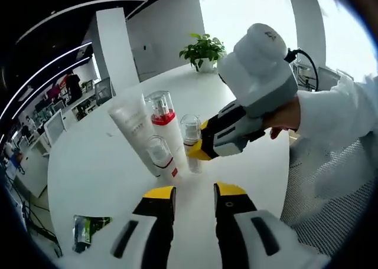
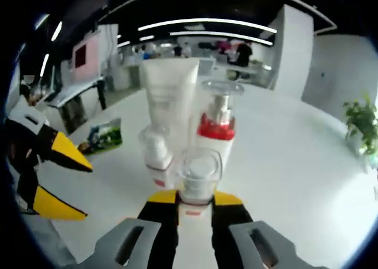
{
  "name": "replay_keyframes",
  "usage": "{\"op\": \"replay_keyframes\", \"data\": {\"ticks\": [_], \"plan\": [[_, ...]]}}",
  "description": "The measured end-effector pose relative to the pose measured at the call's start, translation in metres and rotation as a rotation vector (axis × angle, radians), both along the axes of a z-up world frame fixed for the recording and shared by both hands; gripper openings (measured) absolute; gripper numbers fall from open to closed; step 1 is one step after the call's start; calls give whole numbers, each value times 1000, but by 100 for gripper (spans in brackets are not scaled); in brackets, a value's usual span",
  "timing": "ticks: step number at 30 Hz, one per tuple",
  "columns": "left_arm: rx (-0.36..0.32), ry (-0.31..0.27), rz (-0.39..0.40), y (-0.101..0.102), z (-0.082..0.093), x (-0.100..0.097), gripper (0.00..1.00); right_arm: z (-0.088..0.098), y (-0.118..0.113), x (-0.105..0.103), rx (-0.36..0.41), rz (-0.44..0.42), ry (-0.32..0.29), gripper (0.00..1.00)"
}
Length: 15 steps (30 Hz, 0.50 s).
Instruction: Arrange the skincare products in the storage area until every visible bottle or jar stands upright without overlapping.
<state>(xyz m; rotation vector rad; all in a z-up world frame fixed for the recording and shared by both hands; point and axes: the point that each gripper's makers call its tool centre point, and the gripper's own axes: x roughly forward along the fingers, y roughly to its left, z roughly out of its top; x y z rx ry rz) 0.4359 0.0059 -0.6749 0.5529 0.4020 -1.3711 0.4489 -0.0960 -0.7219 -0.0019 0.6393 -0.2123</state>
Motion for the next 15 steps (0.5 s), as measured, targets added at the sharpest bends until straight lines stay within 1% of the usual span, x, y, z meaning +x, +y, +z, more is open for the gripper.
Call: {"op": "replay_keyframes", "data": {"ticks": [2, 5, 7, 8, 10, 13, 15], "plan": [[-3, -1, -2, 1, 1, 1, 28, -1, -1, 0, 16, -26, -5, 13], [4, -8, 4, 1, -1, 3, 33, -2, -3, 2, -8, -42, 0, 13], [-1, -6, 4, 0, 0, 2, 36, -3, -4, 2, 6, -65, -2, 13], [2, -2, 3, 0, -1, 1, 36, -2, -5, 3, 11, -80, -8, 13], [36, 8, -7, 4, -8, 0, 34, -3, -5, 5, 20, -92, -6, 13], [59, -1, -7, 10, -13, 3, 36, -5, -5, 9, 9, -99, -2, 13], [59, 7, -12, 12, -14, 4, 36, -7, -6, 9, -16, -101, 6, 13]]}}
